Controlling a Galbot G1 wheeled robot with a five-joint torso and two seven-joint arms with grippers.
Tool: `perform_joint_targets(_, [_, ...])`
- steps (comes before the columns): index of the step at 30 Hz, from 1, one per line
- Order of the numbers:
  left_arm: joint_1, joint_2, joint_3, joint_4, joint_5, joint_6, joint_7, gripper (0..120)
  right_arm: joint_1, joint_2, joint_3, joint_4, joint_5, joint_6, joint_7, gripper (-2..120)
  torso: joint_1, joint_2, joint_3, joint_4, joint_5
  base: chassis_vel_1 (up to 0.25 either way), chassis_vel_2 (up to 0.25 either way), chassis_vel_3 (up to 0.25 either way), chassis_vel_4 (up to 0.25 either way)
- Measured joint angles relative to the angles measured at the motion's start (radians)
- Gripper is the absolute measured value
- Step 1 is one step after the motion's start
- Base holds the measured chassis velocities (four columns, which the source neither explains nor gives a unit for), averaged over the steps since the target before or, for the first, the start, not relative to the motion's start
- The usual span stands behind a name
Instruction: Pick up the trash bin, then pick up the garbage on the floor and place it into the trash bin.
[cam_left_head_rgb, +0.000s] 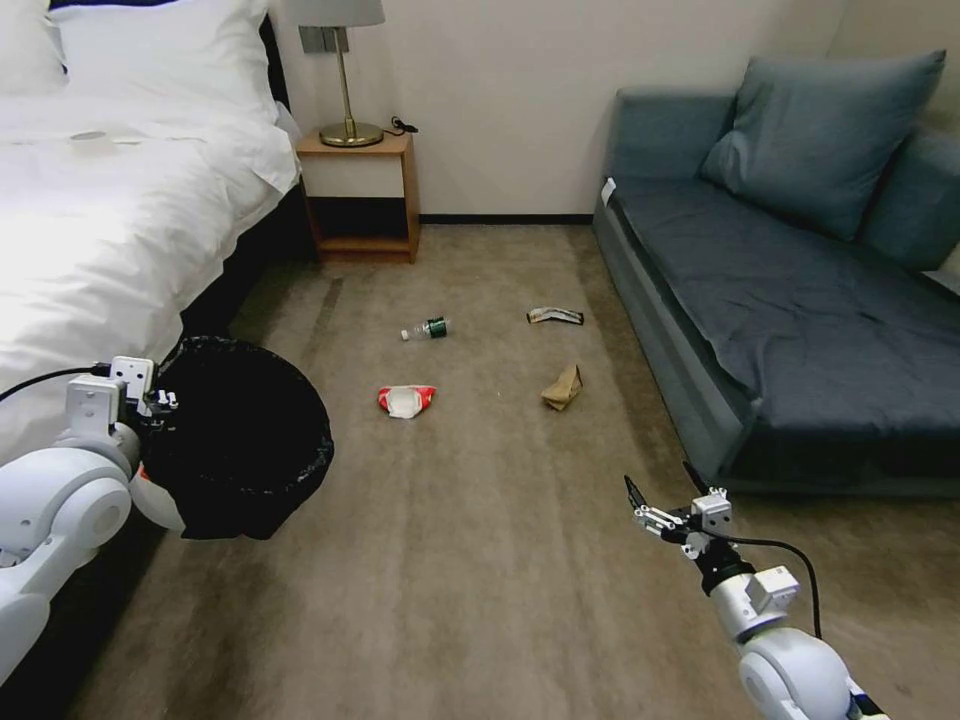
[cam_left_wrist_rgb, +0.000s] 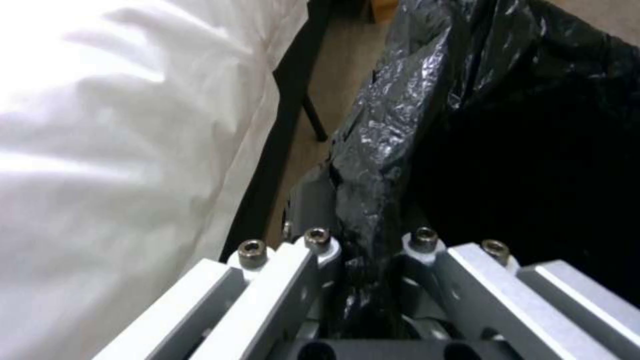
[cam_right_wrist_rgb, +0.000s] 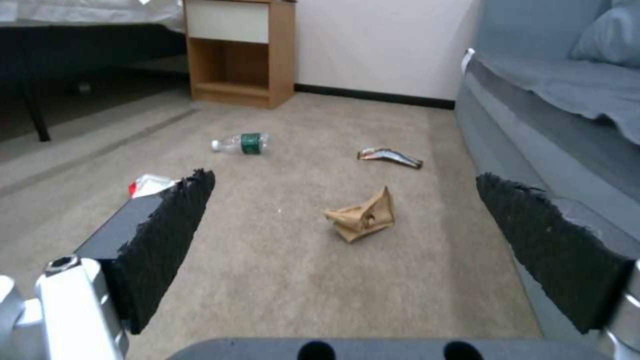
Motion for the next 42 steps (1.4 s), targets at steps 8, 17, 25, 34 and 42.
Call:
perform_joint_targets(8, [-0.006,0.004,0.0,0.001,-0.001,-0.002,0.003,4,0.005,0.003,-0.006,-0.004,0.0,0.0,-0.001,100,0.0,0.0,0.0,-0.0005,0.0,-0.168,0.168,0.173,-0.176])
perform_joint_targets(17, [-0.021,0.017,-0.003,0.002,-0.012,-0.004,0.003,4,0.005,0.003,-0.008,-0.008,0.0,0.0,-0.003,100,0.0,0.0,0.0,-0.0007,-0.0003,-0.196,0.188,0.189,-0.195])
perform_joint_targets(25, [-0.028,0.019,-0.002,0.011,-0.016,-0.007,0.003,4,0.018,0.004,-0.021,-0.024,0.001,0.004,-0.005,100,0.0,0.0,0.0,-0.0003,-0.0002,-0.21,0.204,0.205,-0.203])
perform_joint_targets(34, [-0.034,0.017,-0.001,0.019,-0.016,-0.009,0.005,4,0.033,0.003,-0.034,-0.037,0.004,0.004,-0.005,100,0.0,0.0,0.0,-0.0003,-0.0001,-0.19,0.2,0.192,-0.196])
perform_joint_targets(42, [-0.047,0.019,0.005,0.025,-0.017,-0.011,0.006,4,0.043,0.003,-0.044,-0.053,0.001,0.012,-0.005,100,0.0,0.0,0.0,0.0,-0.0002,-0.198,0.201,0.195,-0.186])
